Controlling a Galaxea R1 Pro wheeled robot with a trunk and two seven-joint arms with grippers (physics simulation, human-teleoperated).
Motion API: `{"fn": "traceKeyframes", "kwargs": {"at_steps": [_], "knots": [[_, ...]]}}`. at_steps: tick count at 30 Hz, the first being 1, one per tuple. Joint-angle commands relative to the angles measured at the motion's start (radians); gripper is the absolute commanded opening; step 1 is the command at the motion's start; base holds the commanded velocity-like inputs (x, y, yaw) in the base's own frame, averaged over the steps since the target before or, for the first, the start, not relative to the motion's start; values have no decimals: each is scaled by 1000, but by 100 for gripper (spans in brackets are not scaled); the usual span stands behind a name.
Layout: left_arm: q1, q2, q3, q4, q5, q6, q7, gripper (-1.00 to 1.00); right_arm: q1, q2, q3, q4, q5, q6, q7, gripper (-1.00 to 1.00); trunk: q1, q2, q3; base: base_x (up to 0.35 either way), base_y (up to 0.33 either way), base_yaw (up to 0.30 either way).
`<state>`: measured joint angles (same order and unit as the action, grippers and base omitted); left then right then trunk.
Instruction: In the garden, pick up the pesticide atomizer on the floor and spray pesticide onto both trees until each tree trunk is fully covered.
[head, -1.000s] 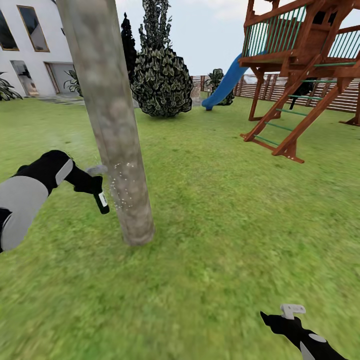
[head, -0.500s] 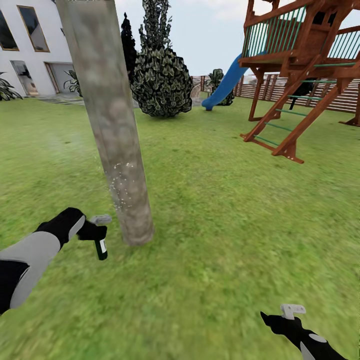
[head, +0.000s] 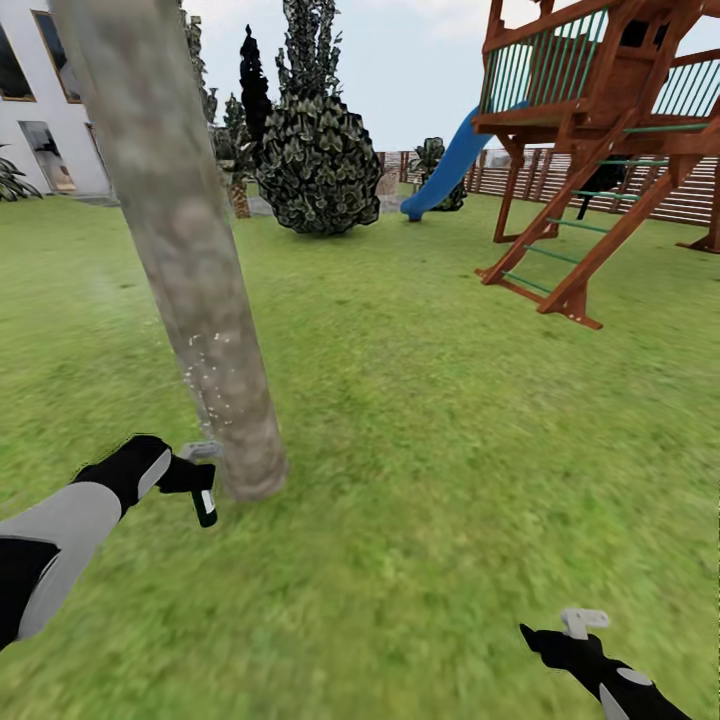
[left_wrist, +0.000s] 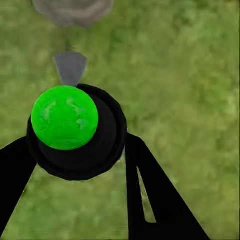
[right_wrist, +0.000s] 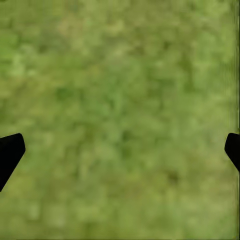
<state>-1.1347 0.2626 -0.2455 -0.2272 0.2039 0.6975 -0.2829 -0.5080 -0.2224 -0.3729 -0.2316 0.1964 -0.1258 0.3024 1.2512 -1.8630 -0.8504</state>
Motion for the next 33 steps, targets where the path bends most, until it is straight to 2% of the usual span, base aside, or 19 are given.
{"fn": "traceKeyframes", "kwargs": {"at_steps": [1,4,7,15,27,33], "knots": [[4,-3,2,1,6,-10,15,-100,0,0,0,0,0,0,0,100,0,0,0,152,-252,0],[29,-10,1,-2,51,-21,30,-100,0,0,0,0,0,0,0,100,0,0,0,72,-261,0],[40,-11,1,-5,64,-22,31,-100,0,0,0,0,0,0,0,100,0,0,0,7,-271,0],[42,-11,2,-5,65,-23,32,-100,0,1,0,0,0,0,0,100,0,0,0,0,-273,15],[42,-10,3,-7,65,-23,33,-100,0,5,0,0,0,0,0,100,0,0,0,39,-274,254],[42,-10,3,-8,65,-23,33,-100,-1,4,0,0,0,0,0,100,0,0,0,85,-273,30]]}}
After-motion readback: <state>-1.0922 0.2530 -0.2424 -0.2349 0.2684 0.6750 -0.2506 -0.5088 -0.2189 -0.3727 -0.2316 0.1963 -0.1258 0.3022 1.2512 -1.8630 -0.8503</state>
